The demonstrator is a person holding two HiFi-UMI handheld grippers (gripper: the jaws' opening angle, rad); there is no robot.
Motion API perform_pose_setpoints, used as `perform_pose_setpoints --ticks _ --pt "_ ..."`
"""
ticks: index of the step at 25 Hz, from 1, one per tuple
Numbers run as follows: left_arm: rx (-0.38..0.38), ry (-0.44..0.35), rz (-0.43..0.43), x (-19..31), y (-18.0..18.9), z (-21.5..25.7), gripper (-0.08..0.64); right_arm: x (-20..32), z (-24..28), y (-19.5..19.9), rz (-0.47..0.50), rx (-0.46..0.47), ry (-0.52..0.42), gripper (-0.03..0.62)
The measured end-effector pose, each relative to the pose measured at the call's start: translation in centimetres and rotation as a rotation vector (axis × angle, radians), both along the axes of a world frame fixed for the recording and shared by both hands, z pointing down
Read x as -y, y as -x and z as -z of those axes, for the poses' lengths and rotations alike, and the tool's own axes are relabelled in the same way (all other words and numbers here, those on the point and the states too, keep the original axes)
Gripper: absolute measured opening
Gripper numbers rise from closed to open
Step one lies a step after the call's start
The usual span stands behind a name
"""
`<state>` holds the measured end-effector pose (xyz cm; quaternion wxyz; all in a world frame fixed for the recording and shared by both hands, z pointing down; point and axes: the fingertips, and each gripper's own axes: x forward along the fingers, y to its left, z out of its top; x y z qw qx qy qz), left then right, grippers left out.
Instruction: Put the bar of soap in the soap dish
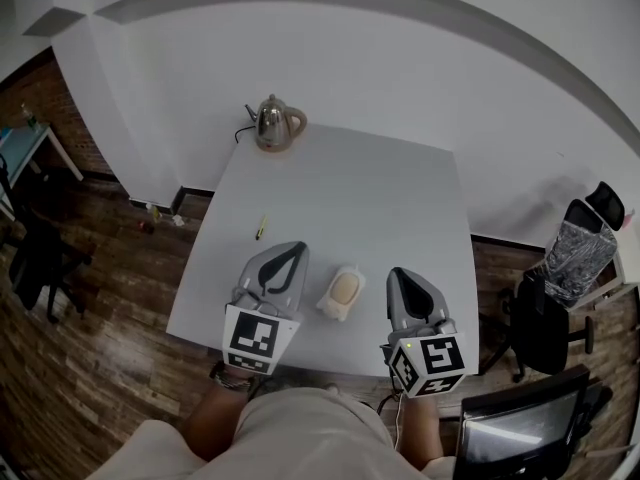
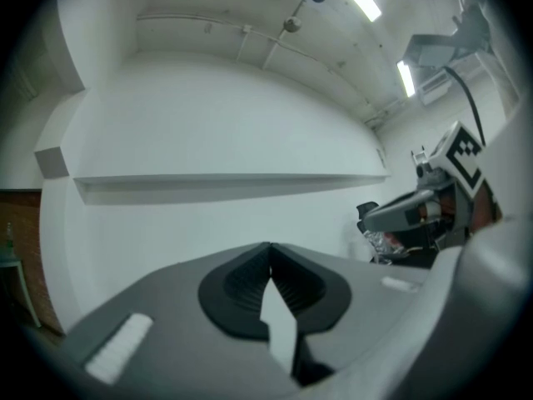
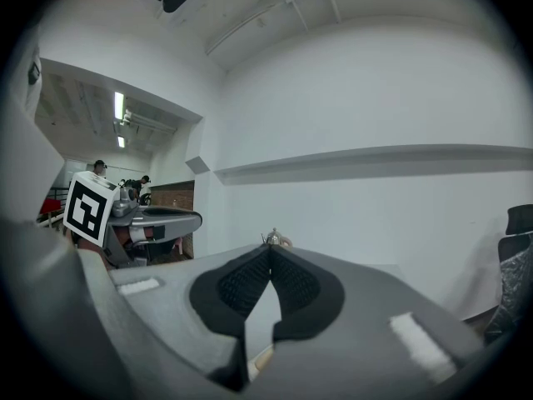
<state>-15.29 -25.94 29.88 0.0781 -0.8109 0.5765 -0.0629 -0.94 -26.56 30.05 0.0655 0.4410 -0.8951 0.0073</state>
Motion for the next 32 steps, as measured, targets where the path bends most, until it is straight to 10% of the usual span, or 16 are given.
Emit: perform_pose_setpoints --ticks 18,32 --pt "0.014 0.079 -0.101 -1.0 -0.1 -3.2 0.005 -3.4 -1.7 -1.0 -0.179 -0.077 0.033 0.002" --pt "0.034 0.099 -0.114 -3.7 -2.9 -3.2 0.005 -5.7 -1.3 -2.7 -0.137 -0.012 0.033 0.002"
